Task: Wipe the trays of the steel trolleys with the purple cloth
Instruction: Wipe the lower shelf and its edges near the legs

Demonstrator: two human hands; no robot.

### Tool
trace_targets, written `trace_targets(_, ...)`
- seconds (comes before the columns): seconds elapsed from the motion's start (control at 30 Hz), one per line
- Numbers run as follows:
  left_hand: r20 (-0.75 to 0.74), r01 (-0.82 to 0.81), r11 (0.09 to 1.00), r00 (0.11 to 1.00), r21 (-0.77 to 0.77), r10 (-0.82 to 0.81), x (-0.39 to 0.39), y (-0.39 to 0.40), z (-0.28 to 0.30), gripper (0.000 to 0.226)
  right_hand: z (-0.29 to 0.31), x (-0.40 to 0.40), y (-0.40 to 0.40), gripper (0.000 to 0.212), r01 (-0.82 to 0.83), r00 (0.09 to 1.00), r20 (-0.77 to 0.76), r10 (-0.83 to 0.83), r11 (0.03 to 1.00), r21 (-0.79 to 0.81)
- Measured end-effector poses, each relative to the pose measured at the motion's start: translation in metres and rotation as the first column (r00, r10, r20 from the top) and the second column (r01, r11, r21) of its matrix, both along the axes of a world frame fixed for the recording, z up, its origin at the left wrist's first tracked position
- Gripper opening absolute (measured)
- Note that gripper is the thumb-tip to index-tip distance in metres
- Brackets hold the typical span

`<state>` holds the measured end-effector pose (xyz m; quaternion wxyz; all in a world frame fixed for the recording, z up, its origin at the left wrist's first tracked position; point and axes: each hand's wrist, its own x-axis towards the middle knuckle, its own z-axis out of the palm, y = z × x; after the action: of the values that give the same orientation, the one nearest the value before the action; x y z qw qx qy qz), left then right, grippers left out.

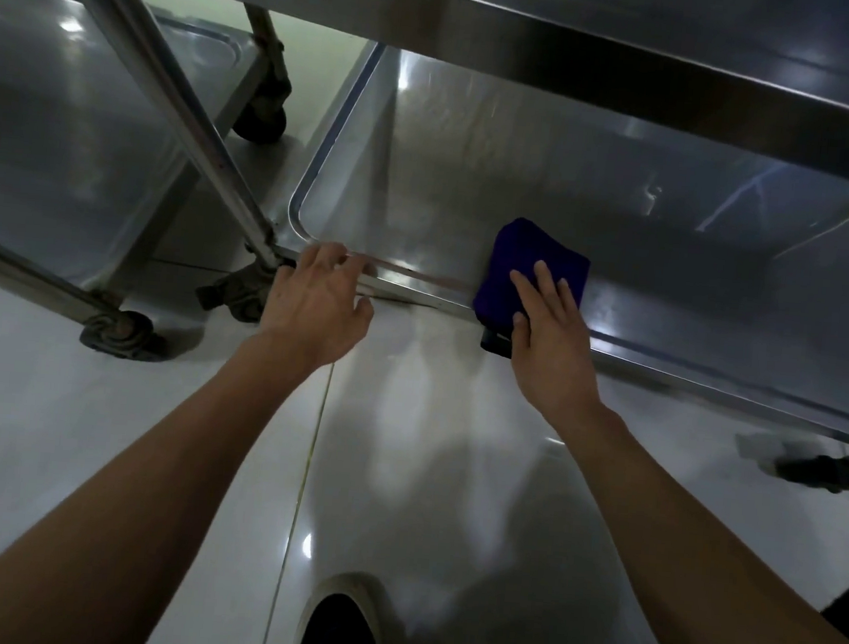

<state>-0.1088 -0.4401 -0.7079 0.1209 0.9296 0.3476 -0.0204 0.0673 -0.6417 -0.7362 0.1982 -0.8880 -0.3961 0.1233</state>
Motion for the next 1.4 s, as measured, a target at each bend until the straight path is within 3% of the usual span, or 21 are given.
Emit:
trace_targets(0.1,-0.075,0.011,1.000,0.997,0.008,-0.011,-0.003,0.005,0.000,0.050,0.001,-0.002,0.004,0.049,0.020,1.000,-0.001,-0.020,1.000,-0.001)
trace_targets(0.27,-0.073,-0.006,1.000,0.997,0.017,0.007,-0.014,0.011,-0.002,0.053,0.001,-0.006,0.021,0.046,0.012,1.000,-0.011,-0.012,1.000,0.018)
trace_targets(0.57,-0.008,-0.042,0.999,0.999,0.011,0.042,-0.031,0.030,-0.006,0.046,0.001,-0.019,0.081,0.045,-0.058,0.990,-0.127,0.064,0.997,0.052)
trace_targets(1.0,0.129,0.044,0.998,0.990,0.037,-0.048,-0.051,0.047,-0.022,0.048,0.001,-0.055,0.194,0.048,-0.214,0.963,-0.151,0.223,0.974,0.071)
trace_targets(1.17,0.217,0.034,0.999,0.975,0.039,-0.042,-0.063,0.051,-0.031,0.044,0.002,-0.061,0.236,0.061,-0.299,0.946,-0.122,0.299,0.954,0.016)
trace_targets(1.4,0.231,-0.032,0.999,0.973,0.034,0.023,-0.049,0.044,-0.025,0.047,-0.006,-0.053,0.219,0.056,-0.318,0.946,-0.073,0.316,0.948,-0.010)
